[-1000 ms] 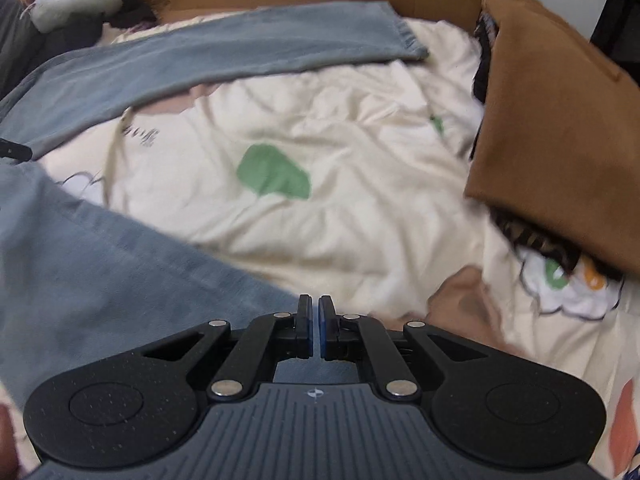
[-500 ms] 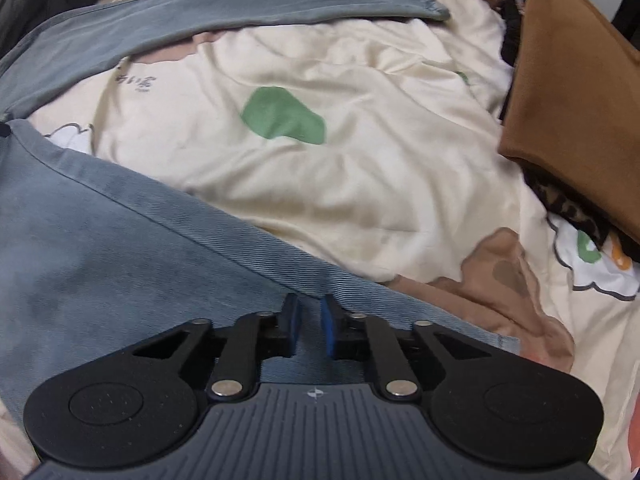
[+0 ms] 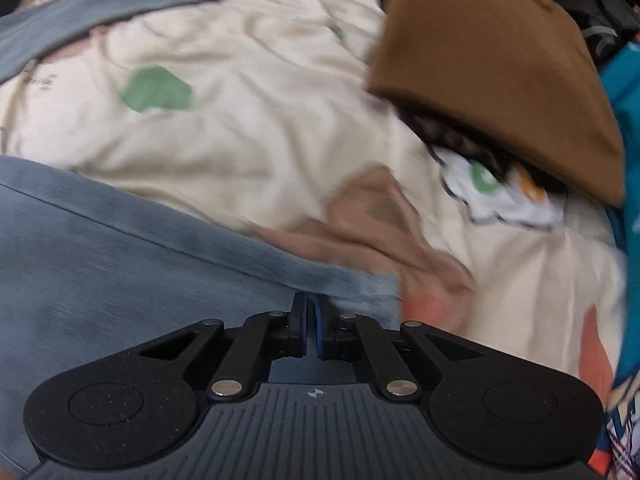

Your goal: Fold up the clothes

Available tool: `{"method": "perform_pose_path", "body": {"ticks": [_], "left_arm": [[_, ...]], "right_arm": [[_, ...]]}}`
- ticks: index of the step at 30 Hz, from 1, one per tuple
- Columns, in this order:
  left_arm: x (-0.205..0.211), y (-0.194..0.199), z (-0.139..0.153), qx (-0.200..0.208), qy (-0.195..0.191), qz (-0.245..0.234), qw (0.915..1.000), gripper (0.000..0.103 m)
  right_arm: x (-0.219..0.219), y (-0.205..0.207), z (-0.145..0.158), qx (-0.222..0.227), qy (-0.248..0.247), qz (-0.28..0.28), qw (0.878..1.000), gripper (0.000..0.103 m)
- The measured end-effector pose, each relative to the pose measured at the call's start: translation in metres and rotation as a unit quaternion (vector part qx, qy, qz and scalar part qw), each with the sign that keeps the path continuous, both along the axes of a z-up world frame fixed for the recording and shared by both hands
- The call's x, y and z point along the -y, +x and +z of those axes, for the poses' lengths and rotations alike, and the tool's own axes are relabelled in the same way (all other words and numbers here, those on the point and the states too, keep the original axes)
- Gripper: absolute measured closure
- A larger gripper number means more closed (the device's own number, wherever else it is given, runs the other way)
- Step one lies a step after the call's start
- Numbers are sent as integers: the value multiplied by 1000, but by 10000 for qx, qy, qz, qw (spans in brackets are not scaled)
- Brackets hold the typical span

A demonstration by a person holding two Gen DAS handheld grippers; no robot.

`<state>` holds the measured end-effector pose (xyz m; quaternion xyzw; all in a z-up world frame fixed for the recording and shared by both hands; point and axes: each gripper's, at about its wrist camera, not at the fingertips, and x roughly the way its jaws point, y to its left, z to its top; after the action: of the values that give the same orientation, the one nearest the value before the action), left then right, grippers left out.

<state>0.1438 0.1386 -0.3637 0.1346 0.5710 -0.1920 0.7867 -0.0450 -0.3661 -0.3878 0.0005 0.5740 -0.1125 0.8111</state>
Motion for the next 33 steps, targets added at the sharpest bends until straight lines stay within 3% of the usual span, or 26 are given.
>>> {"method": "perform_pose_path", "body": {"ticks": [6, 15, 24, 29, 33], "left_arm": [[-36, -23, 30, 33, -293, 376, 9989, 77], [-115, -61, 68, 270, -184, 1333, 9905, 67], [-191, -83, 58, 281, 118, 2439, 9693, 67], [-210, -86, 62, 845, 87, 2568, 9627, 67], [-229, -74, 56, 865, 102, 2772, 9568, 67]], "right_arm": [[12, -6, 10, -105, -38, -23, 9999, 92], [24, -37, 39, 154, 535, -253, 9981, 90], [24, -65, 47, 46, 636, -325, 9974, 90], [11, -77, 52, -125, 677, -192, 9974, 90], [5, -82, 55, -237, 673, -306, 9970, 89]]}}
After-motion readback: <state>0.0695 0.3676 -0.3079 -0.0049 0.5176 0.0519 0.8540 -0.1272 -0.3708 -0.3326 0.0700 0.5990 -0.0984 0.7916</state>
